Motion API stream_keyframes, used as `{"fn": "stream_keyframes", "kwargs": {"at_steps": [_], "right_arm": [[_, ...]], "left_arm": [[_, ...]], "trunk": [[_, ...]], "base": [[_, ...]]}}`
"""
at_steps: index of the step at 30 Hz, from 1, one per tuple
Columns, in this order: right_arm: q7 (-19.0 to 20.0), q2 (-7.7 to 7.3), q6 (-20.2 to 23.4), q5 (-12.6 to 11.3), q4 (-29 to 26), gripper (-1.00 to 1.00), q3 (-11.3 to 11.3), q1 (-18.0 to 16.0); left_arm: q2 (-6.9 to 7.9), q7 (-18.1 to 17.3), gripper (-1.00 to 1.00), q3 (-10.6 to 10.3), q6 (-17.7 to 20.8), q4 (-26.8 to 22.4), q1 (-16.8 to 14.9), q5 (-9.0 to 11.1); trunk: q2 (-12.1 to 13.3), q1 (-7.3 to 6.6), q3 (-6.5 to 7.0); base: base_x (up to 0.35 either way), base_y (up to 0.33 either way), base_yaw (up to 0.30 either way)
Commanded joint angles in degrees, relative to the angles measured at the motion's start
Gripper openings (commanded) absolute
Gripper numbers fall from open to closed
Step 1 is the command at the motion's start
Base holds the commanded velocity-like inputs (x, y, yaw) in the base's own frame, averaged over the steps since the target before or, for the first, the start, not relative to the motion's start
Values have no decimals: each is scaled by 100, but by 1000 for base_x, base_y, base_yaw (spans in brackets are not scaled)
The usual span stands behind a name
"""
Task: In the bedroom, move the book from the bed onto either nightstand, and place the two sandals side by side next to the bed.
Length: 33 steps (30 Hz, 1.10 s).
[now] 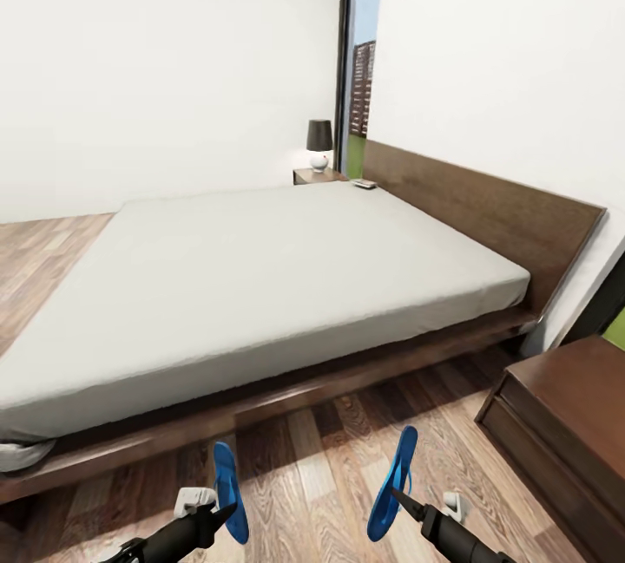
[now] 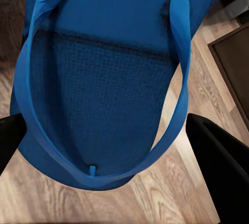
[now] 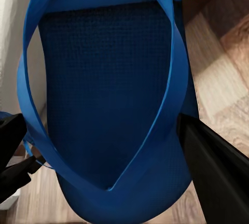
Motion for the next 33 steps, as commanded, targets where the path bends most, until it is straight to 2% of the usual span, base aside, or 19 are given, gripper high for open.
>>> {"fn": "stream_keyframes", "kwargs": {"at_steps": [1, 33], "right_arm": [[19, -2, 2, -19, 4, -100, 5, -2], [19, -2, 2, -19, 3, -100, 7, -2]], "left_arm": [[0, -7, -100, 45, -34, 4, -5, -61], [0, -7, -100, 45, -34, 3, -5, -61]], "trunk": [[-2, -1, -5], [-2, -1, -5]], "base": [[0, 0, 213], [0, 0, 216]]}}
